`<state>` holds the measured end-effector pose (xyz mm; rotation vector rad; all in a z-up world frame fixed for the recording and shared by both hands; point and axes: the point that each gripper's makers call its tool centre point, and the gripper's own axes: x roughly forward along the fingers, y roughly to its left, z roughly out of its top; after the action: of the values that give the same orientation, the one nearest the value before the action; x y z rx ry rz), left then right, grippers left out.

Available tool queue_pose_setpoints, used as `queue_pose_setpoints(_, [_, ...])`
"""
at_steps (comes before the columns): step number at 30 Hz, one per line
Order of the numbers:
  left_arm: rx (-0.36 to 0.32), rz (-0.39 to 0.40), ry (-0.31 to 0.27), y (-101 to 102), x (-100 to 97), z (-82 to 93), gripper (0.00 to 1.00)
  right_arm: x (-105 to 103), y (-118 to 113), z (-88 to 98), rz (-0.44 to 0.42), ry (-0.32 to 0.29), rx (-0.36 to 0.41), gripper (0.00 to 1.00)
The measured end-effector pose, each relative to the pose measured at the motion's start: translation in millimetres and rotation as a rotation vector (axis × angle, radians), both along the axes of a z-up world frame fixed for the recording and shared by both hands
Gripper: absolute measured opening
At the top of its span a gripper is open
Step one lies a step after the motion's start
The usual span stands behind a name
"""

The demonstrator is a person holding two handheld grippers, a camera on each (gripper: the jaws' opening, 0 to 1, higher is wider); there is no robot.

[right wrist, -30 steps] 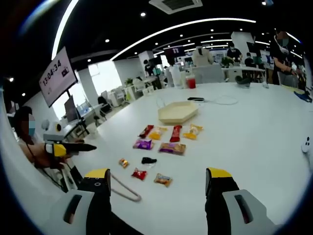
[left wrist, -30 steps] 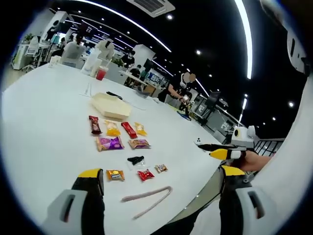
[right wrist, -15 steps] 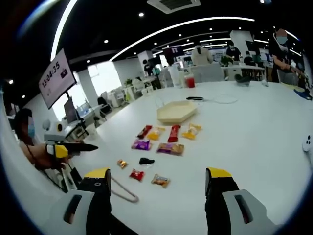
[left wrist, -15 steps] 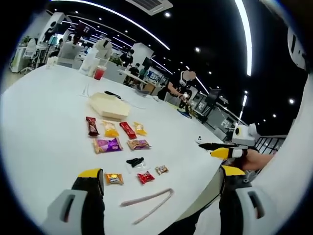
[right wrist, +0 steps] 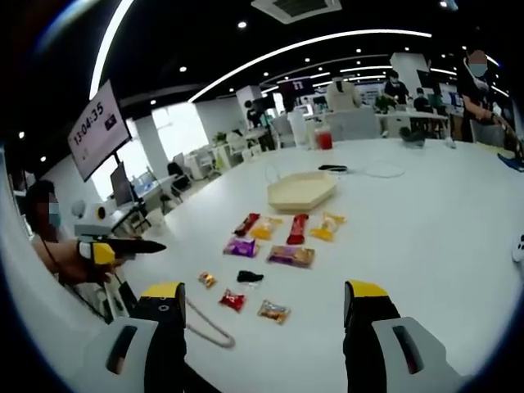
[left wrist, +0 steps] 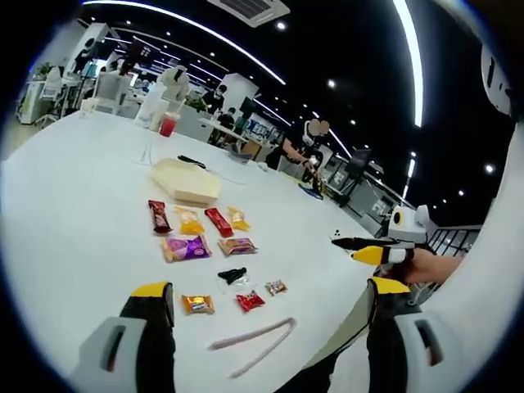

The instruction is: Place the target food into the container with the food tongs after gripping and lifting it, then release it inside without dropping or visibly crushing the food.

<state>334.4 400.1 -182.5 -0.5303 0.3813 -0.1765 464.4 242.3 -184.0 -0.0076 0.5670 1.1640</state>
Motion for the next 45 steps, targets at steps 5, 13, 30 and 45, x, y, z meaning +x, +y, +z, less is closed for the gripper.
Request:
queue_pose_setpoints(5, [-0.003, -0.019, 0.011, -4.4, -0.6, -2.7, 0.99, -1.0, -6.2, -3.7, -0.018, 0.013, -0.001, 0.80])
queue_pose_setpoints(13, [0.001, -0.040, 0.011, -12.2, -1.9, -4.7, 0.99, -4.5, -11.1, -3.0, -0.025, 0.009, -0.001, 0.80])
queue_pose_setpoints(30, [0.026, -0.086, 0.014, -19.0, -2.8, -9.7, 0.99, -11.9, -11.8, -1.8, -0.028, 0.006, -0.003, 0.79])
queue_pose_setpoints(45, [0.095, -0.179, -0.014, -36.0, 2.3, -21.0, 0.99, -20.4, -5.6, -7.3, -0.007, 0.021, -0.014, 0.77])
